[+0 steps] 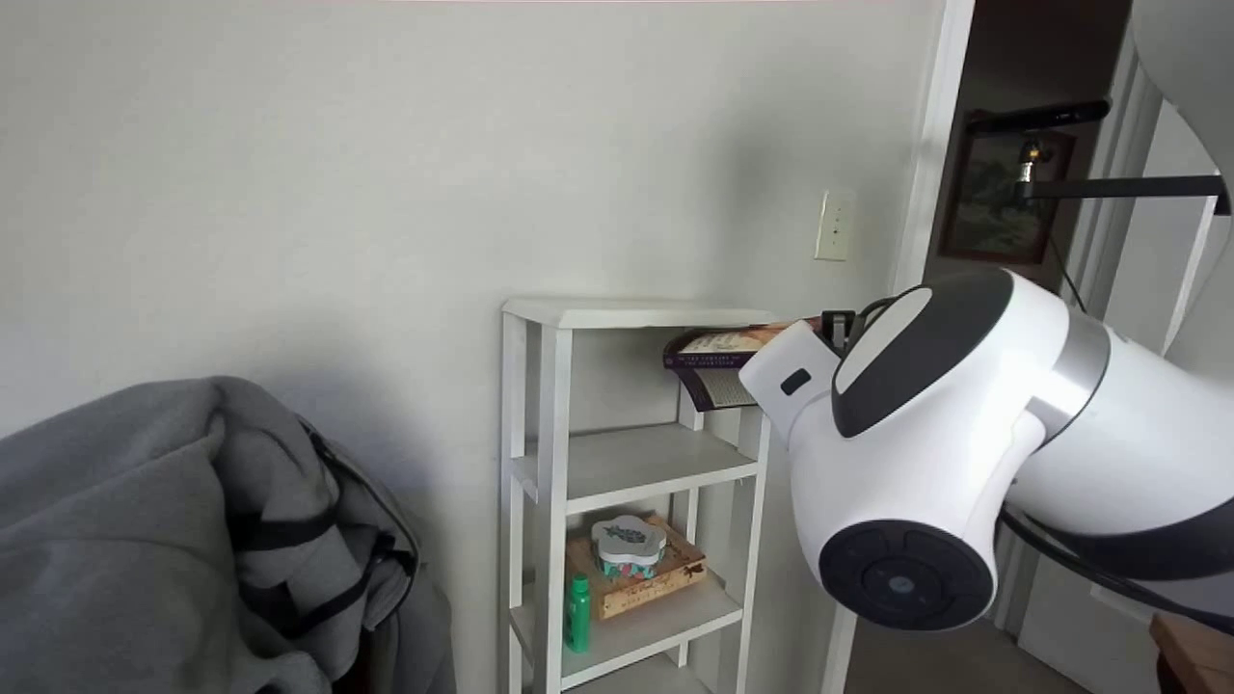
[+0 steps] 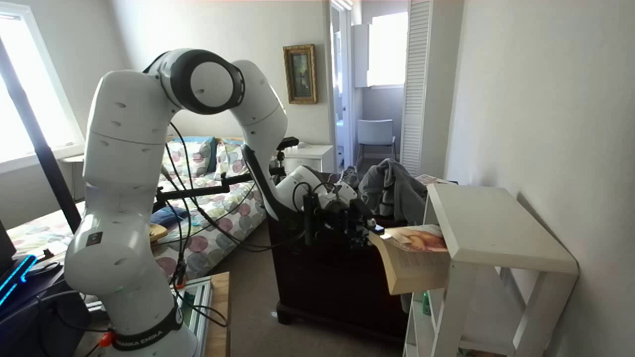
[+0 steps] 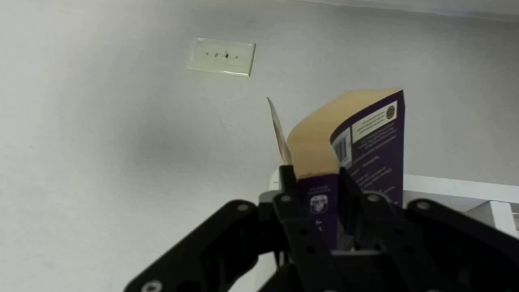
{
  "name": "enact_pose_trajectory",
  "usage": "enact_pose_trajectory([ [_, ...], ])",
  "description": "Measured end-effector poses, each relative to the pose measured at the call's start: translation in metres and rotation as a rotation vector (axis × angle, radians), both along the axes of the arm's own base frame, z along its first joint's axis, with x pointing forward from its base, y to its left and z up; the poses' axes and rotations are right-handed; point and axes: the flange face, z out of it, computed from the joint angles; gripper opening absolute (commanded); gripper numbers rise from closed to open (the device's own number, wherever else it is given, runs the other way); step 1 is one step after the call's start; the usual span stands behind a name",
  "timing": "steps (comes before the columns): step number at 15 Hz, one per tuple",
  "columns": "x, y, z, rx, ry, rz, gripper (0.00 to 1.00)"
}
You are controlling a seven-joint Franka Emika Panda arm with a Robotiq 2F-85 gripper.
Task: Move the book to the top second shelf
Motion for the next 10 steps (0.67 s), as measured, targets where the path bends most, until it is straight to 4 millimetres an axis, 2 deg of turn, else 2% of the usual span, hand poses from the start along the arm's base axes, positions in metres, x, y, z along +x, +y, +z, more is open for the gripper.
enact_pose_trajectory([
  [6,0.012,0.001,-0.029,0.021,-0.034,0.040,0.09],
  [10,0.020,-0.003,-0.038,0.071,-0.035,0.080,0.09],
])
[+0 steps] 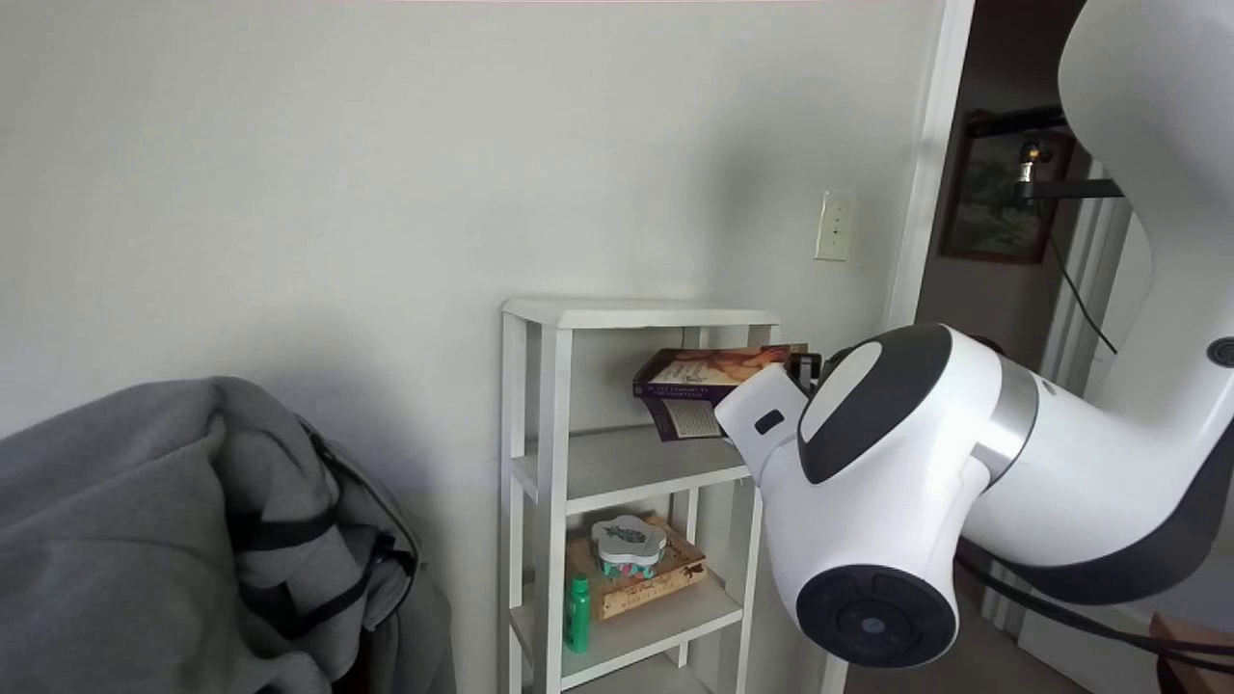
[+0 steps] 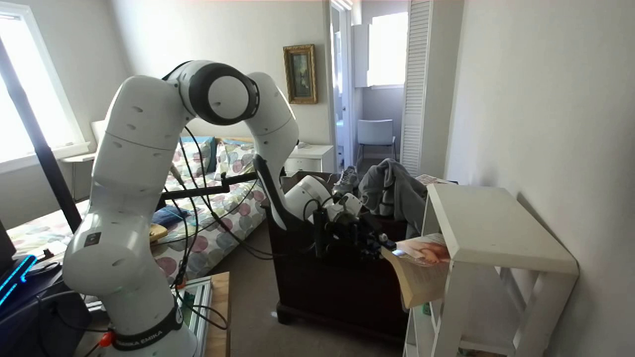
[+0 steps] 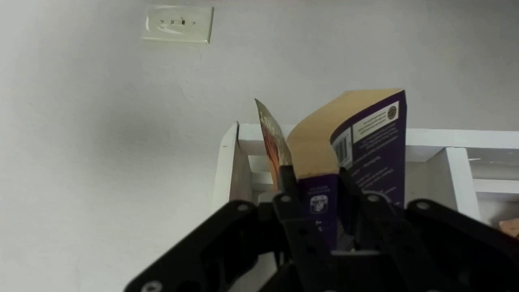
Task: Move the book to the top second shelf
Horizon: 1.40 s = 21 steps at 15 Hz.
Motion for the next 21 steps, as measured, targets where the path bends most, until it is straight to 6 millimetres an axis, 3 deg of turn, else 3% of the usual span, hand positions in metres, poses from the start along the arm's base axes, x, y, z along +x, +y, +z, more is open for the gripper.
enact_pose_trajectory([
  [7,0.011,-0.010,-0.006,0.081,0.020,0.014,0.09],
  [17,0.019,-0.003,-0.010,0.158,0.066,0.049,0.08],
  [18,0.019,-0.003,-0.010,0.161,0.067,0.049,0.27],
  [21,0.019,-0.003,-0.012,0.161,0.071,0.050,0.27],
])
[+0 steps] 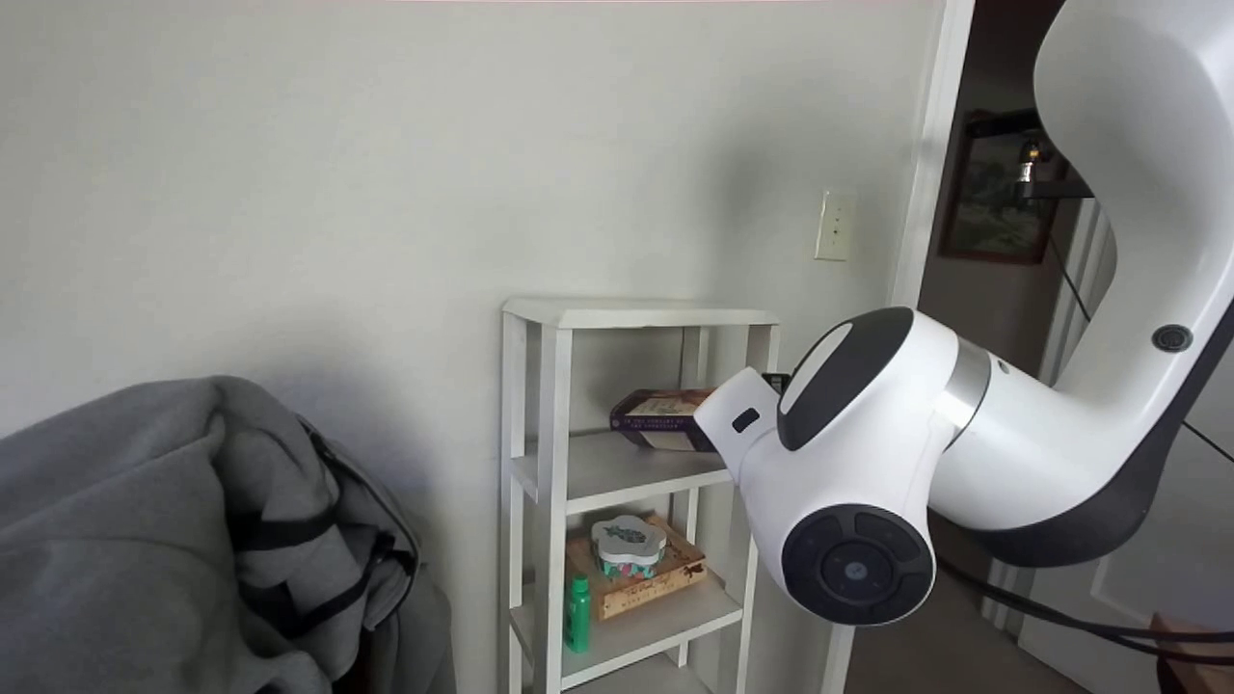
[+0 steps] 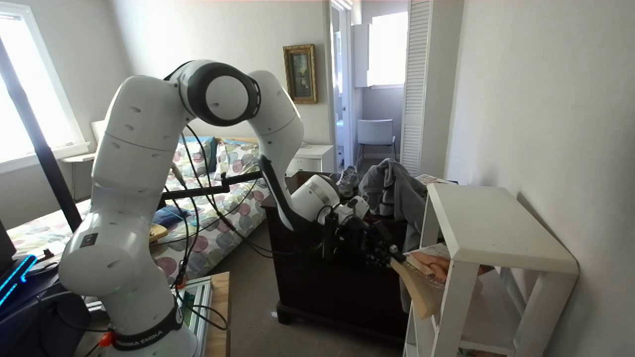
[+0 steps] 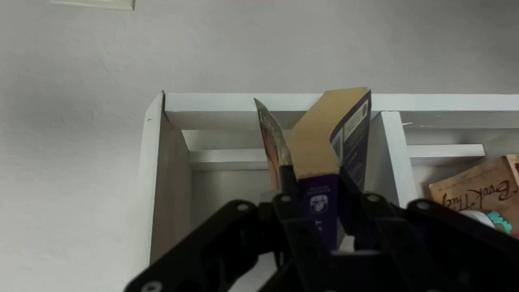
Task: Move the book to the top second shelf
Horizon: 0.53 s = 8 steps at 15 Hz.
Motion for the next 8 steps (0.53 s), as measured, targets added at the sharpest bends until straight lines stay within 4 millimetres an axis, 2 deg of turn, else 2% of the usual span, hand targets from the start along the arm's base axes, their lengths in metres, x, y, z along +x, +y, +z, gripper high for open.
enact_pose_trajectory([
  [4,-0.0001,0.0000,-0.0005,0.000,0.001,0.000,0.27],
  [5,-0.0002,0.0000,-0.0005,0.000,0.001,0.000,0.09],
  [8,-0.0005,-0.0001,-0.0017,-0.001,0.003,0.000,0.09],
])
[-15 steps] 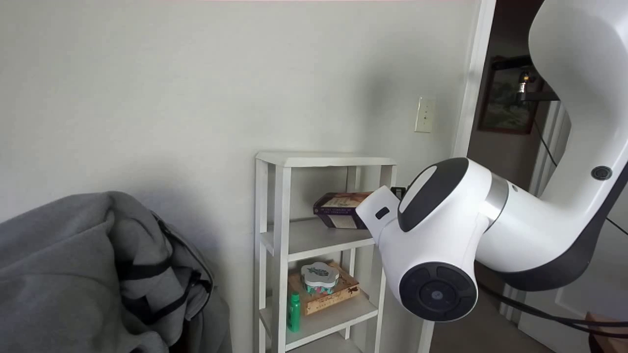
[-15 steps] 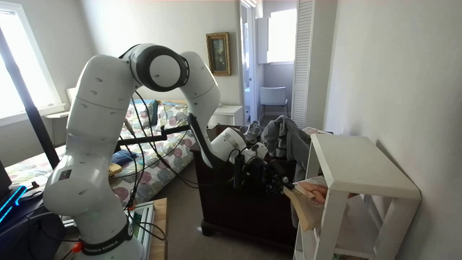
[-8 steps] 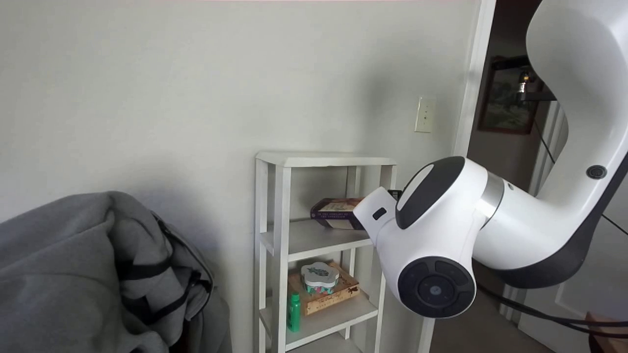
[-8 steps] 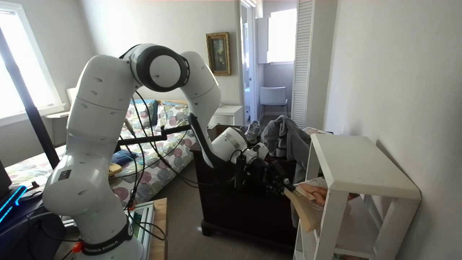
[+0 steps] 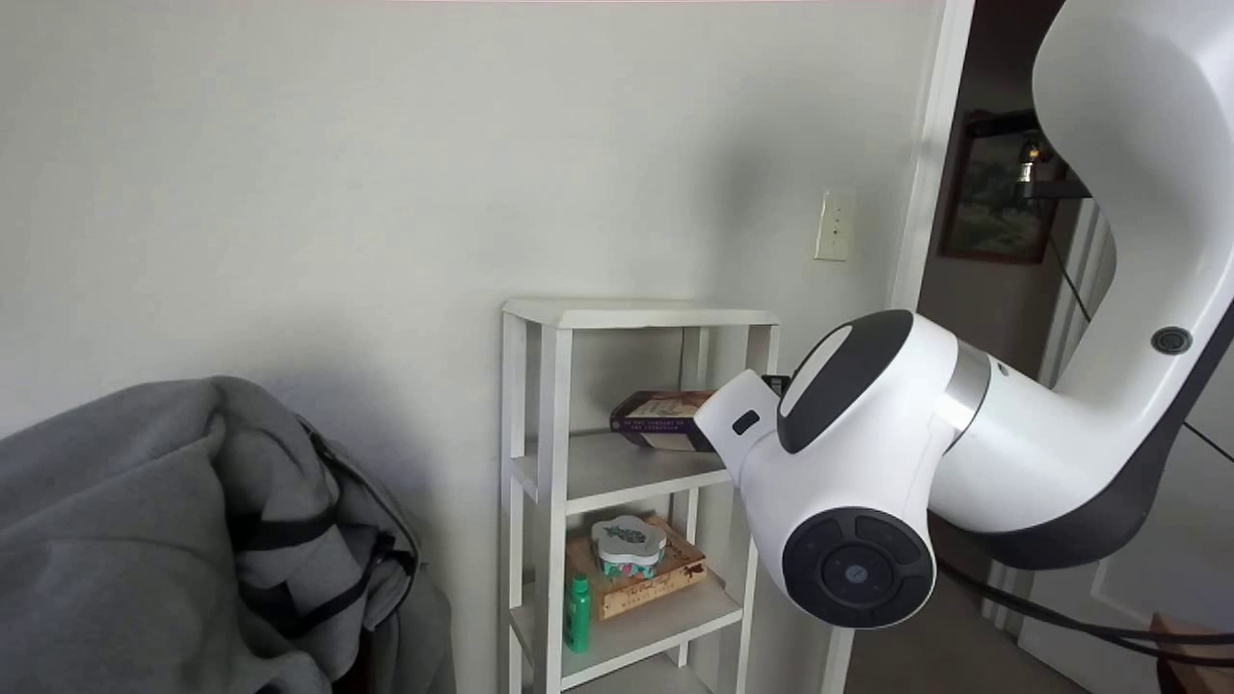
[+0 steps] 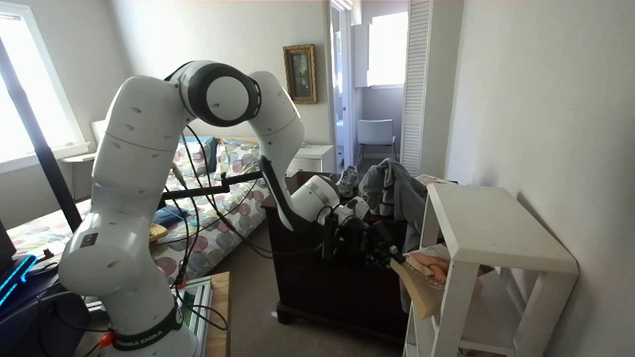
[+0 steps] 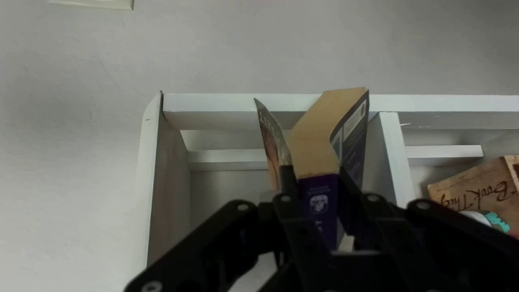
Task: Move the book to the top second shelf
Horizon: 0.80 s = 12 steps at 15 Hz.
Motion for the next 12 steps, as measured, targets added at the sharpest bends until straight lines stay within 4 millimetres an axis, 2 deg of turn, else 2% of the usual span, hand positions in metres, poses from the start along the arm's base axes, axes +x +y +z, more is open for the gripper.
enact_pose_trajectory([
  [6,0.004,0.001,-0.009,0.022,0.013,0.005,0.09],
  [12,0.022,-0.002,-0.016,0.059,0.006,0.004,0.09],
])
